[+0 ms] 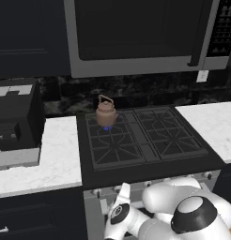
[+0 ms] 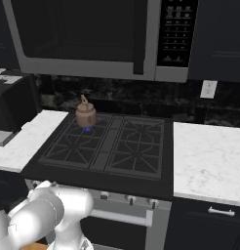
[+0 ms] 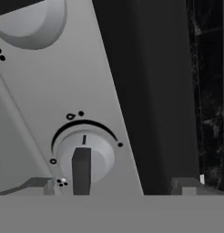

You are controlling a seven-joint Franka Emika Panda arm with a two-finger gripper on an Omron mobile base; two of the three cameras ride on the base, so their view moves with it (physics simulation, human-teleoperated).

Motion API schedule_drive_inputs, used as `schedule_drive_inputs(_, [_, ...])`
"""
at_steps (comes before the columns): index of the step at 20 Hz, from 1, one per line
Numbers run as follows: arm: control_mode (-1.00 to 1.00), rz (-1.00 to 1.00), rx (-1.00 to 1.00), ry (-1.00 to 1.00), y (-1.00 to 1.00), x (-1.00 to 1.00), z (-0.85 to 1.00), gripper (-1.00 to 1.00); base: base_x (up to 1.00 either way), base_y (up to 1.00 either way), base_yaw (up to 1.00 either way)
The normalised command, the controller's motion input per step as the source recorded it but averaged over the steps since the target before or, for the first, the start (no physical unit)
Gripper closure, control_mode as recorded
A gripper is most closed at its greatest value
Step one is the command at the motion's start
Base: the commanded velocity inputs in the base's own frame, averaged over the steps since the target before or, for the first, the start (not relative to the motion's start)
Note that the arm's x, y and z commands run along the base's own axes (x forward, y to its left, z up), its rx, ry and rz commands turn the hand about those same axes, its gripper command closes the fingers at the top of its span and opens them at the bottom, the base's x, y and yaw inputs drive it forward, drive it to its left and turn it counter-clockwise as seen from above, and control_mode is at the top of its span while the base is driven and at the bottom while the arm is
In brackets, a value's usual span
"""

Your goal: Turn off the rear left burner of the stove.

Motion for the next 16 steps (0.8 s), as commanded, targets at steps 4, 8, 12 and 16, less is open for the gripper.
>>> schedule_drive_inputs(4, [-1.00,0.07,-0.04,0.00,0.39,0.00,0.00,-1.00,0.00,0.00,0.00])
schedule_drive_inputs(8, [-1.00,0.10,-0.14,0.00,0.60,-0.11,-0.11,-1.00,0.00,0.00,0.00])
schedule_drive_inputs(12, [-1.00,0.07,-0.17,0.00,0.51,-0.34,-0.05,-1.00,0.00,0.00,0.00])
schedule_drive_inputs(16, [-1.00,0.02,-0.14,-0.05,0.26,-0.30,-0.06,-1.00,0.00,0.00,0.00])
